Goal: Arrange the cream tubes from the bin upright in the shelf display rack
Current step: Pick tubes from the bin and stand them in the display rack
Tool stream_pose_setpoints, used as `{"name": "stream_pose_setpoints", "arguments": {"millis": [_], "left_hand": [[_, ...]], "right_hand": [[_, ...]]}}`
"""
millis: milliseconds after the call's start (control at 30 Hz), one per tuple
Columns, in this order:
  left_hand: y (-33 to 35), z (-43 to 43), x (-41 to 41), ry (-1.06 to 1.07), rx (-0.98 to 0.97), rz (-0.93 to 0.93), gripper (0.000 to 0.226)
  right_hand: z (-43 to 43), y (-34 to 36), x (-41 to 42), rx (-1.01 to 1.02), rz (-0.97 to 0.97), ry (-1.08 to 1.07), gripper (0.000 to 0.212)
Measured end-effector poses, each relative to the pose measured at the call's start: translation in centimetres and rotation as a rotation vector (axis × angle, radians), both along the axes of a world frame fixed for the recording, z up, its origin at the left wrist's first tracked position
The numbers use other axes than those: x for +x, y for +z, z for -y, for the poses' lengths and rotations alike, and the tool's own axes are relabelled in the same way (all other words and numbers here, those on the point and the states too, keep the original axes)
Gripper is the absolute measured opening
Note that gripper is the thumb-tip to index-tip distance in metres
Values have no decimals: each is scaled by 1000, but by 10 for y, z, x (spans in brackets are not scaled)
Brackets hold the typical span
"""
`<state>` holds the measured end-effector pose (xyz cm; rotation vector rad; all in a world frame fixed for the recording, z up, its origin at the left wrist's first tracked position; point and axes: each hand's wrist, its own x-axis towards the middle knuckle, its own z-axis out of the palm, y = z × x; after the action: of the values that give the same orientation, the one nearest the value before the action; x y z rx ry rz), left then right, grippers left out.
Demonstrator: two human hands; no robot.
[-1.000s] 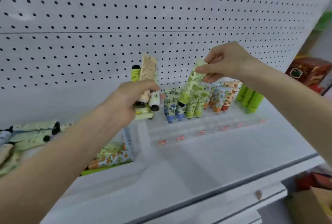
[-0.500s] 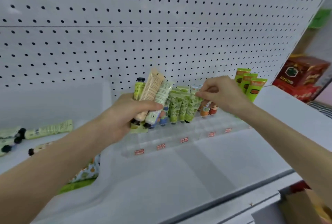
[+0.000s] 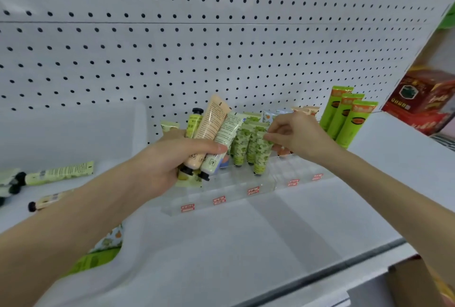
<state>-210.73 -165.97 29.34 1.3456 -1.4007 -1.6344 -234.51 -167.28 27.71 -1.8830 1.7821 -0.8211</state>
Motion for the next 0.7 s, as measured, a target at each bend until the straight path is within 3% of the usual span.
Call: {"name": "stream_pose_setpoints", "arguments": {"millis": [267,533,633,700], "left_hand": [[-1,0,1,-46,17,16,58],[-1,0,0,-77,34,-25,58],[0,-2,-1,-85,43,-62,53],[0,-2,-1,-82,45,-77,52]], "right_hand": [[0,-4,-2,6,-32,29,17],[-8,5,0,14,-79,-1,13],[-19,19,0,-112,-138,-73,9],[-26,28,4,-179,-19,-101,7]]}}
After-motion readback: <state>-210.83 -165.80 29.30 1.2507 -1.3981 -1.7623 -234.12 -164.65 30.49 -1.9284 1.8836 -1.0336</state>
